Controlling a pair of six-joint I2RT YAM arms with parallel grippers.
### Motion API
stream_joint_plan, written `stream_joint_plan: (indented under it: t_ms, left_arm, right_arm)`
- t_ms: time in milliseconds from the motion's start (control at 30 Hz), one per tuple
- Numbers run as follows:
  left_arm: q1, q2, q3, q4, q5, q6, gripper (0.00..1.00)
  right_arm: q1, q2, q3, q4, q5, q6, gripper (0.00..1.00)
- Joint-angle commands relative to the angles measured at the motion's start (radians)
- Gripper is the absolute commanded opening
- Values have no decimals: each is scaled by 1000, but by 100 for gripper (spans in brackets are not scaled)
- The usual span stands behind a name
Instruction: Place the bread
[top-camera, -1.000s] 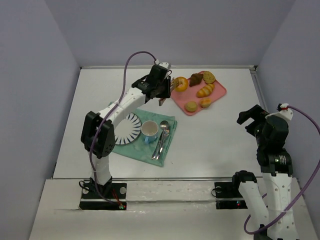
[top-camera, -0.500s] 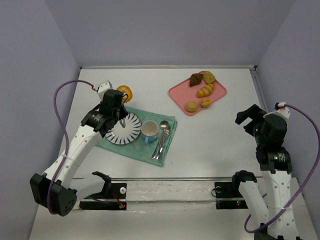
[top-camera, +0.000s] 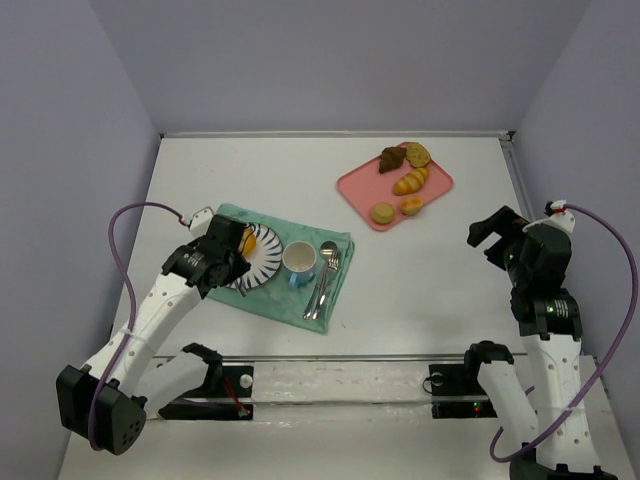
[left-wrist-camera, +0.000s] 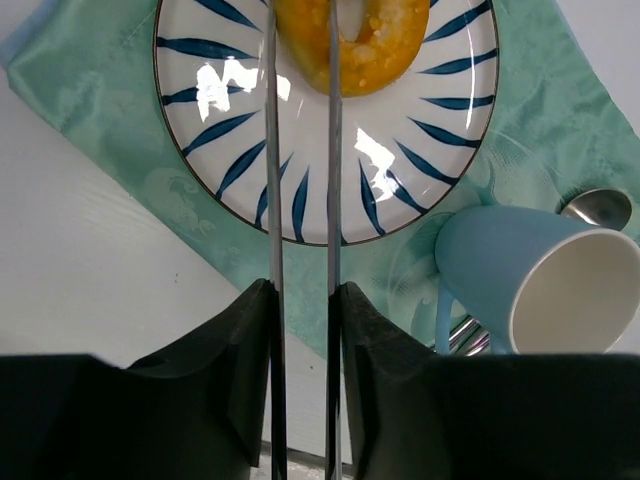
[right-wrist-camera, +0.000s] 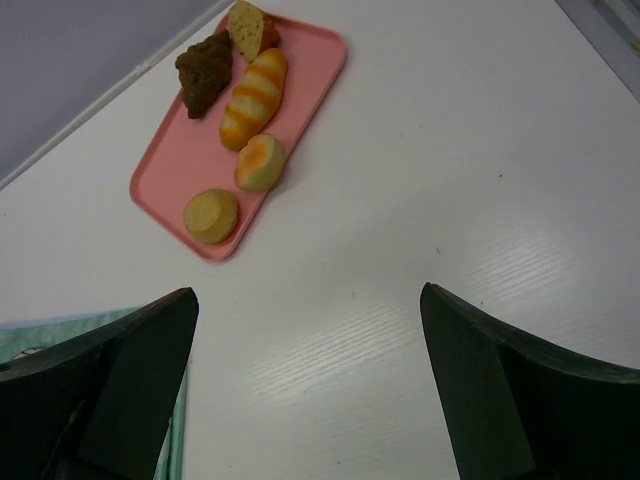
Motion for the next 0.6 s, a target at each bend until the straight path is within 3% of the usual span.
stream_joint_plan:
  t_ms: [0, 133, 300, 467, 567]
  left_arm:
    - [0, -32, 15, -25, 2, -10, 42]
    - [0, -62, 46, -31, -4, 2, 55]
    - [0, -100, 95, -19, -10, 8, 60]
    - [0, -103, 133, -1, -34, 34, 58]
    - [0, -92, 159, 91, -41, 88, 55]
  right_arm:
    - [-3, -17, -3, 56, -6, -2, 98]
    - [-3, -19, -3, 56, -2, -3, 98]
    - [-3, -25, -1, 50, 12, 0, 98]
    - [-3, -33, -1, 50, 20, 0, 98]
    - [-3, -30, -1, 50, 17, 1, 98]
